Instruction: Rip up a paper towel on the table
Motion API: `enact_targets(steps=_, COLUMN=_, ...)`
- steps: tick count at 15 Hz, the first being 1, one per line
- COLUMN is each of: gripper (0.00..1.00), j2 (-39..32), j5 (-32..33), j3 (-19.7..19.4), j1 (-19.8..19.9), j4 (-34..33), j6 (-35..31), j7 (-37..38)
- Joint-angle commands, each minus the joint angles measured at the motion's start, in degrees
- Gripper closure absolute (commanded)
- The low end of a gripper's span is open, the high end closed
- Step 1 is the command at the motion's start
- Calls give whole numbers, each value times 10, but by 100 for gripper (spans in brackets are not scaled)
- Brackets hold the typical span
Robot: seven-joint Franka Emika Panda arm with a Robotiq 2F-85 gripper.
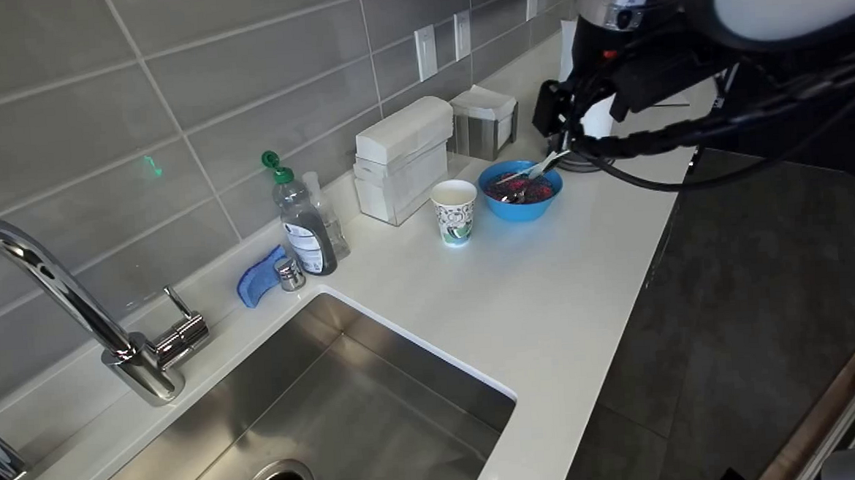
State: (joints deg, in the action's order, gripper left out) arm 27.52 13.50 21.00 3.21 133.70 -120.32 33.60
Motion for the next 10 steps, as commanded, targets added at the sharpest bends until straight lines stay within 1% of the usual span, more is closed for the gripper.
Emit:
enact_targets(steps=1, gripper=0, j2=-119, j5=112, j3=13, j1=43, j4=-85, j6=-17, j7=81)
enact_targets(steps=2, gripper=0, j2=-146, j5=147, j3=9, j1=50, j4=-107, j6=-14, j7=113)
enact_targets(steps=3, gripper=0, j2=-176, j5=160, j3=0, j1=52, j4=-132, j6=2, j7=158)
enact_targets(steps=4, gripper=0, j2=-114, j5=133, j3=-27, j1=13, j4=-76, j6=-14, j7=103)
enact_targets(steps=5, gripper=0, j2=-139, j5=148, j3=-34, j1=15, j4=-95, j6=-14, j7=125)
enact_targets(steps=7, gripper=0, j2=-171, j5=157, j3=-42, j1=15, j4=-118, j6=-14, j7=140)
enact_targets(steps=9, gripper=0, j2=-179, j5=158, j3=-42, j1=14, j4=-125, j6=-13, j7=145)
enact_targets(steps=10, gripper=0, j2=-184, j5=179, j3=-45, j1=12, j4=-130, j6=-21, j7=144)
